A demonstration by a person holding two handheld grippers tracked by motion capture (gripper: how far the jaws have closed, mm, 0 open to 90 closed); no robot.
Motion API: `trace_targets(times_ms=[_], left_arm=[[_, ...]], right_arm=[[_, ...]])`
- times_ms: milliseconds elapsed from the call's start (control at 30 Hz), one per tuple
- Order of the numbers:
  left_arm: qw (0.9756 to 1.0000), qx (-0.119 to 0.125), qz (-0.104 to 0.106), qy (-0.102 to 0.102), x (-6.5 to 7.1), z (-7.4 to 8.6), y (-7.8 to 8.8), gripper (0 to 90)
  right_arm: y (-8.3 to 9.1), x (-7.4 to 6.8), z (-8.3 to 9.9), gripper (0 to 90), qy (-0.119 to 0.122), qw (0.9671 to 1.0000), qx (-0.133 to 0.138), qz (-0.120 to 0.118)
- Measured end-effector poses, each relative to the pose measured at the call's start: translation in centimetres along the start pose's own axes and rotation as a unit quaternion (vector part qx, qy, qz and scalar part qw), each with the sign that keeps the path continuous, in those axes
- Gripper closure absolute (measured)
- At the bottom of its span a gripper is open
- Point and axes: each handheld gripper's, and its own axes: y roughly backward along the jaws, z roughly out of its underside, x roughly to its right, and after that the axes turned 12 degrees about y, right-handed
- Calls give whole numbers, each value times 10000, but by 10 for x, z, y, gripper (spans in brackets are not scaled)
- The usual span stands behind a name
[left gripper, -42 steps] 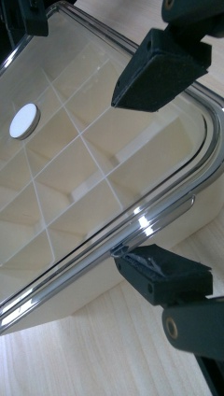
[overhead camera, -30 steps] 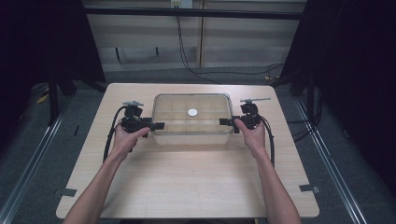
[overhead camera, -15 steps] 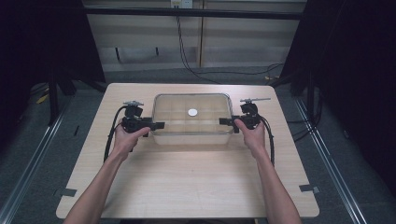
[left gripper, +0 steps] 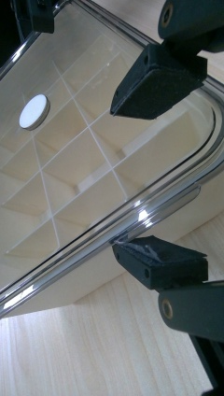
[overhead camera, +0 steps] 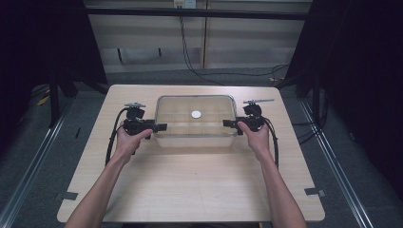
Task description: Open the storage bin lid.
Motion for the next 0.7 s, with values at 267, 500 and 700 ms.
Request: trace_targets(times_ms=[267, 500, 700], left_arm=[[10000, 64, -59, -42, 1, 1, 1, 304], [9998, 162, -61, -107, 2, 1, 5, 343], [9997, 209, -56, -111, 1, 1, 6, 369]], right_arm=[[3, -2, -1, 275, 31, 10000, 25, 77], [6, 0, -1, 330, -20, 9999, 154, 23], [8, 2, 0, 378, -110, 9997, 203, -5]])
